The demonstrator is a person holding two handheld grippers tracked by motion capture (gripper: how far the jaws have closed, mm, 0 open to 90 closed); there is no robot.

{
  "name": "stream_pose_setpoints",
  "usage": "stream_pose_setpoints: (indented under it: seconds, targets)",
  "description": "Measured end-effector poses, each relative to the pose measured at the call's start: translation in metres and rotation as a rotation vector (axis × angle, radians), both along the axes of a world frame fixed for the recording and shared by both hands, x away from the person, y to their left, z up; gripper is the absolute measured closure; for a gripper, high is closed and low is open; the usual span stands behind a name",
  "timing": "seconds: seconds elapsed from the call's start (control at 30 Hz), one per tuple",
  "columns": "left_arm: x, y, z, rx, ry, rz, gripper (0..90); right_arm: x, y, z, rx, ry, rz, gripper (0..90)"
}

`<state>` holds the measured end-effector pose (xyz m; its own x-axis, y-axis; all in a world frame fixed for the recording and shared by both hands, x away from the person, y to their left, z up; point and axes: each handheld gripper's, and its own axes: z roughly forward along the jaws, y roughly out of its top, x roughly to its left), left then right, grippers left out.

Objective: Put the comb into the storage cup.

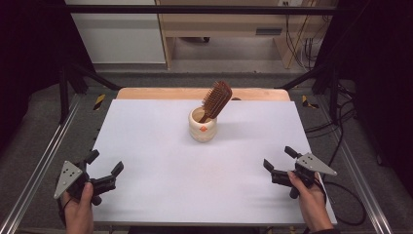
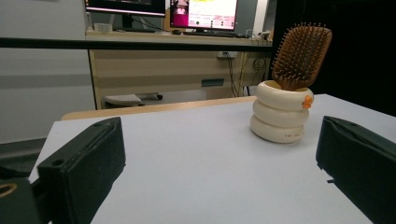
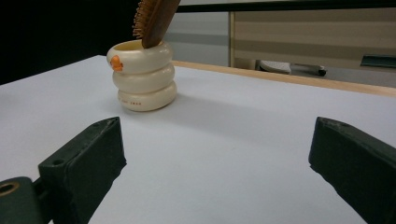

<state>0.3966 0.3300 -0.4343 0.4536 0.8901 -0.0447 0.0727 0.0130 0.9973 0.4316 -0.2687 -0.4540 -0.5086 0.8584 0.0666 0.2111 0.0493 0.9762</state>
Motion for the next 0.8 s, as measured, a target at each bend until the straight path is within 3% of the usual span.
stream_pose_setpoints:
  seconds: [0.37,0.6,0.8]
  targets:
    - [0.000,-0.004,0.001,-0.004,-0.029,-0.038,1.6,0.002,0.019,-0.007,-0.013,0.007,0.044,3.3]
    - [0.002,-0.010,0.000,-0.011,-0.022,-0.070,1.6,0.003,0.029,-0.009,-0.008,0.001,0.052,4.3]
    - [0.004,-0.011,-0.001,-0.015,-0.013,-0.068,1.5,0.003,0.039,-0.011,-0.015,0.009,0.066,5.1]
